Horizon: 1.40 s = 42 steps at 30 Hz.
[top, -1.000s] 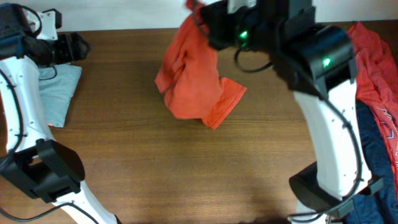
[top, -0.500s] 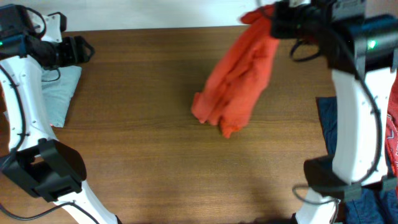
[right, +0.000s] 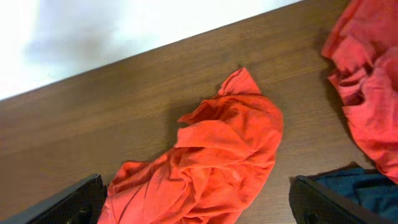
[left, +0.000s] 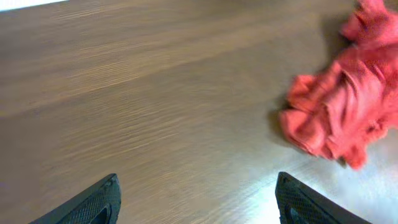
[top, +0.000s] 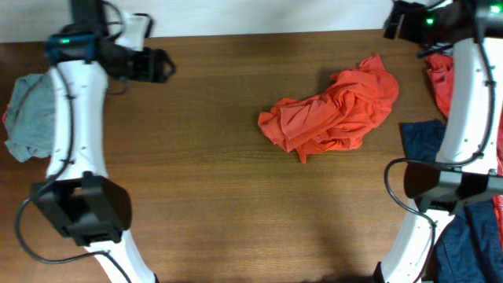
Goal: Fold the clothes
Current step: 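Reach the left gripper to the orange shirt and pinch its edge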
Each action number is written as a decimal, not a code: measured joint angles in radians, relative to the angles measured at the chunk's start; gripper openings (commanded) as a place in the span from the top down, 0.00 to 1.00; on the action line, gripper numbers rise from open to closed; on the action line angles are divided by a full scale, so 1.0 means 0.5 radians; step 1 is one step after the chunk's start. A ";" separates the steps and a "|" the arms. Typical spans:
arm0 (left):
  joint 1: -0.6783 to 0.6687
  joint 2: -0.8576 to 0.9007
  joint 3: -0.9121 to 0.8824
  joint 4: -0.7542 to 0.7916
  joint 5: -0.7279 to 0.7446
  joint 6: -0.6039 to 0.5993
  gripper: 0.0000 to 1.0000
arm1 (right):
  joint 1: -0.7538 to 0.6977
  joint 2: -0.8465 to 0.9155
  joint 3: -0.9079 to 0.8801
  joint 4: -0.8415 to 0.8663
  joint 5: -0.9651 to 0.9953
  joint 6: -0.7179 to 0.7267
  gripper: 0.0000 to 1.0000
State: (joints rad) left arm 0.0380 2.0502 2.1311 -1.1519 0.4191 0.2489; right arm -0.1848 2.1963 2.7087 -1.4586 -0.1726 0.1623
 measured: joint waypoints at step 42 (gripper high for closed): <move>-1.044 0.760 -0.015 0.702 -0.088 -0.297 0.44 | -0.301 -0.005 0.000 -0.151 -0.072 -0.008 0.01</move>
State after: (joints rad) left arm -0.4843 2.4302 2.1235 -0.8009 0.3752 0.1005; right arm -0.3351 2.1941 2.7087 -1.5341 -0.2085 0.1581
